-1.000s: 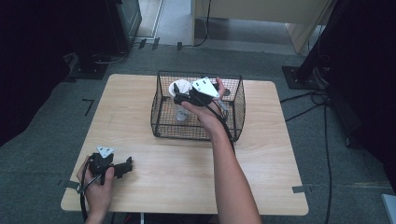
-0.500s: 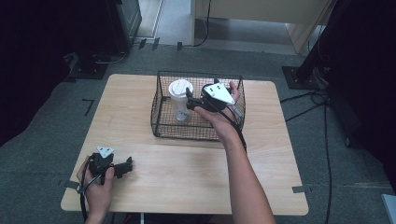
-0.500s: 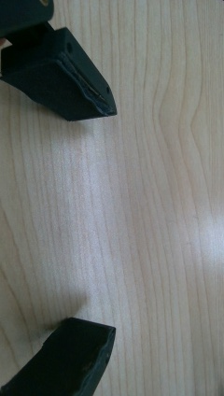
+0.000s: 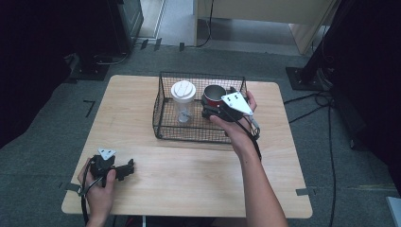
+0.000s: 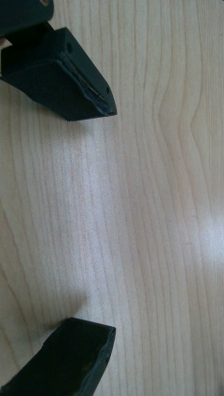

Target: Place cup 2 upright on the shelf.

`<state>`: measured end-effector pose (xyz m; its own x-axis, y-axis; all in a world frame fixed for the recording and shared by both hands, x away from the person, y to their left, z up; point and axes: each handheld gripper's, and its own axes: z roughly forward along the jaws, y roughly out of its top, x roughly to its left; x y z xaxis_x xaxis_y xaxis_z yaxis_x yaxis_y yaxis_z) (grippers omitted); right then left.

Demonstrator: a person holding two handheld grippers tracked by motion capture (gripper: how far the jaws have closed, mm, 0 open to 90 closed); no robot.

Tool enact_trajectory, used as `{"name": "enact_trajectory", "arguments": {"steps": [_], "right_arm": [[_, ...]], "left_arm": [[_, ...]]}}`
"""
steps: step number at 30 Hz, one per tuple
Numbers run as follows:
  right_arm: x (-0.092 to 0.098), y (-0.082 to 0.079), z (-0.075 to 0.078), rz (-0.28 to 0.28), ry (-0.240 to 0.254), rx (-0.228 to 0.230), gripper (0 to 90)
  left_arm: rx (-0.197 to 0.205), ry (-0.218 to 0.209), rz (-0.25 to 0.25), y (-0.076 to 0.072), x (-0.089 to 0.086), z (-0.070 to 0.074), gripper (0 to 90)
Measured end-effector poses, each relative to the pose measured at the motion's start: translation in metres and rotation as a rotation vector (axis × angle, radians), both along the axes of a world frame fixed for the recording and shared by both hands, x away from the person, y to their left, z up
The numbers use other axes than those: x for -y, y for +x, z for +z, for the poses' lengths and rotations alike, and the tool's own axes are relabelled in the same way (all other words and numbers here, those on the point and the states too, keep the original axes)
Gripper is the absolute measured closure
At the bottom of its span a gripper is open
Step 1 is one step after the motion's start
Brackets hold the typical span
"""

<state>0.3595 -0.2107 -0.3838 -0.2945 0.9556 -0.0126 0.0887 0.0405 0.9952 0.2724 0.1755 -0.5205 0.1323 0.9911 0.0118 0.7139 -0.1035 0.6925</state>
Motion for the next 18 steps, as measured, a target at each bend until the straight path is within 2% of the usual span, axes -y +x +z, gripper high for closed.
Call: {"name": "enact_trajectory", "arguments": {"steps": [18], "right_arm": [[0.040,-0.033,-0.010,-0.046,-0.013,0.002,0.0]], "left_arm": [[0.000,0.000,0.000,0.000,0.000,0.000,0.0]]}}
